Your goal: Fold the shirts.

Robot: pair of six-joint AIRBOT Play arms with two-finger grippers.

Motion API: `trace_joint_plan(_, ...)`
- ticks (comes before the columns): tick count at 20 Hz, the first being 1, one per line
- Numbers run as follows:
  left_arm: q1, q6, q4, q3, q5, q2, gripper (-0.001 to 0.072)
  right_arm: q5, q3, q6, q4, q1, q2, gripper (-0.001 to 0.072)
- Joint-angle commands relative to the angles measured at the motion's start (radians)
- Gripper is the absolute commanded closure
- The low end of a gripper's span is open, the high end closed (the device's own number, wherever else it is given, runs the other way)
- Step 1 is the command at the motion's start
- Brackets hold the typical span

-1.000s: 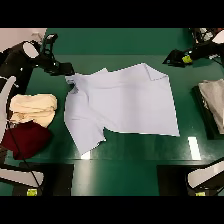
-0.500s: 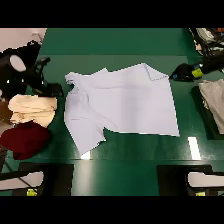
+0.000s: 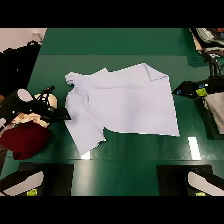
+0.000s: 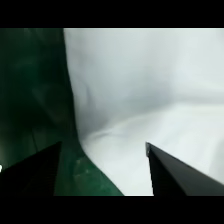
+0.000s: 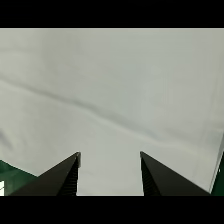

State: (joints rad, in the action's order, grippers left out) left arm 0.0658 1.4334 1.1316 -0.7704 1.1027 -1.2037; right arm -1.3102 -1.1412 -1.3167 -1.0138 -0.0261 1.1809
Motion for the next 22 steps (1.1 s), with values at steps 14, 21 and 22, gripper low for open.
trace_joint_plan(14,0.002,-0.056,-0.144,-0.006,-0.036,0.051,0.0678,-0.153,0.09,0.027,-0.067,-0.167,-0.093,0.0286)
trace_joint_plan(21,0.001,-0.079,-0.145,-0.02,-0.032,0.147,0.0678,-0.106,0.369,0.027,-0.155,-0.438,-0.083,0.0248)
trace_joint_plan(22,0.001,-0.079,-0.146,-0.02,-0.036,0.147,0.0678,-0.09,0.418,0.029,-0.154,-0.452,-0.066,0.0249)
